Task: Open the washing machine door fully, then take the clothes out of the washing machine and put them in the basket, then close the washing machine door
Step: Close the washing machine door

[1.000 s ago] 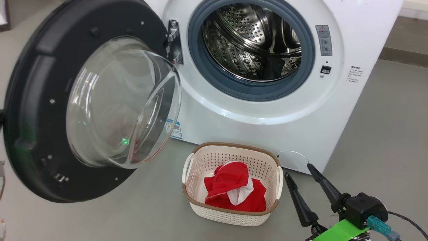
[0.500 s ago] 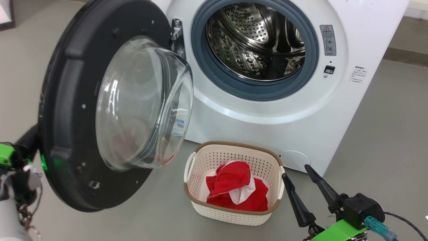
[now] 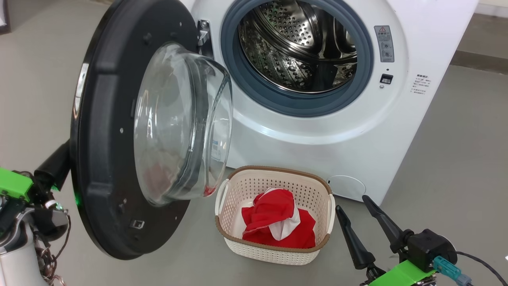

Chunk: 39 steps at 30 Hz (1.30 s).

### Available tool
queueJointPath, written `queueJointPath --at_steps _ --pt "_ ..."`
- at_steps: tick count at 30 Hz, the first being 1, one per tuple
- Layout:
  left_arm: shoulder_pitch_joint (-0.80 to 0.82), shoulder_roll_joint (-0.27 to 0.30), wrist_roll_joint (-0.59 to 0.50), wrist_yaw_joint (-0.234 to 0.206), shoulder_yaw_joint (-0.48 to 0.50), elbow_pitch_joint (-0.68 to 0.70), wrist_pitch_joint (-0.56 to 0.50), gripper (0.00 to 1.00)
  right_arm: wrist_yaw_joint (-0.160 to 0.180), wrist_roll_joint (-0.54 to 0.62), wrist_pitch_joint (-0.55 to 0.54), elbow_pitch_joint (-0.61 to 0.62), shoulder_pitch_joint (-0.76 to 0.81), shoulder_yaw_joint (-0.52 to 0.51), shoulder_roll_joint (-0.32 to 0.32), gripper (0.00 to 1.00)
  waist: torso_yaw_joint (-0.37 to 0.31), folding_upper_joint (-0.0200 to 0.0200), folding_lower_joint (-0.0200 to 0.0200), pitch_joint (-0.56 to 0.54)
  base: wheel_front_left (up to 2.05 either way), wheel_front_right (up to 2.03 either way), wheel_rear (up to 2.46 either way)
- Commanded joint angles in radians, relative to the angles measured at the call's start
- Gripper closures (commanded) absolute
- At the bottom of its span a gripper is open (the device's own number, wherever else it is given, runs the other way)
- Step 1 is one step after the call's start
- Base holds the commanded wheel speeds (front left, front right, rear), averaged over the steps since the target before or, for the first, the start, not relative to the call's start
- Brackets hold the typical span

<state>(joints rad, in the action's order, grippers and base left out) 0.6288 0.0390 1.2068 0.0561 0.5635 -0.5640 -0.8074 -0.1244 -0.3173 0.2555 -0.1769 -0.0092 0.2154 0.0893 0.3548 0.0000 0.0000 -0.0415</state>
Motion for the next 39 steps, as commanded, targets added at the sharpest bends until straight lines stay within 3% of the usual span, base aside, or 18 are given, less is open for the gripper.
queueJointPath --at_steps 1,10,23,39 --pt "-0.011 0.014 0.02 -0.009 -0.009 0.051 -0.018 1.0 -0.006 -0.015 0.006 0.022 -0.044 0.02 0.002 0.0 -0.003 0.0 0.0 0.002 0.0 0.0 0.0" --pt "-0.077 0.011 0.192 -0.059 -0.144 0.153 0.022 1.0 -0.006 -0.018 0.006 0.022 -0.051 0.013 -0.001 0.0 -0.026 0.0 0.0 0.016 0.0 0.0 0.0" --pt "-0.149 0.011 0.312 -0.099 -0.308 0.268 0.105 1.0 -0.006 -0.02 0.006 0.02 -0.062 0.009 -0.004 0.0 -0.073 0.0 0.0 0.027 0.0 0.0 0.0" --pt "-0.184 0.011 0.373 -0.102 -0.376 0.301 0.173 1.0 -0.006 -0.02 0.006 0.018 -0.072 0.0 0.0 0.0 -0.146 0.0 0.0 0.036 0.0 0.0 0.0"
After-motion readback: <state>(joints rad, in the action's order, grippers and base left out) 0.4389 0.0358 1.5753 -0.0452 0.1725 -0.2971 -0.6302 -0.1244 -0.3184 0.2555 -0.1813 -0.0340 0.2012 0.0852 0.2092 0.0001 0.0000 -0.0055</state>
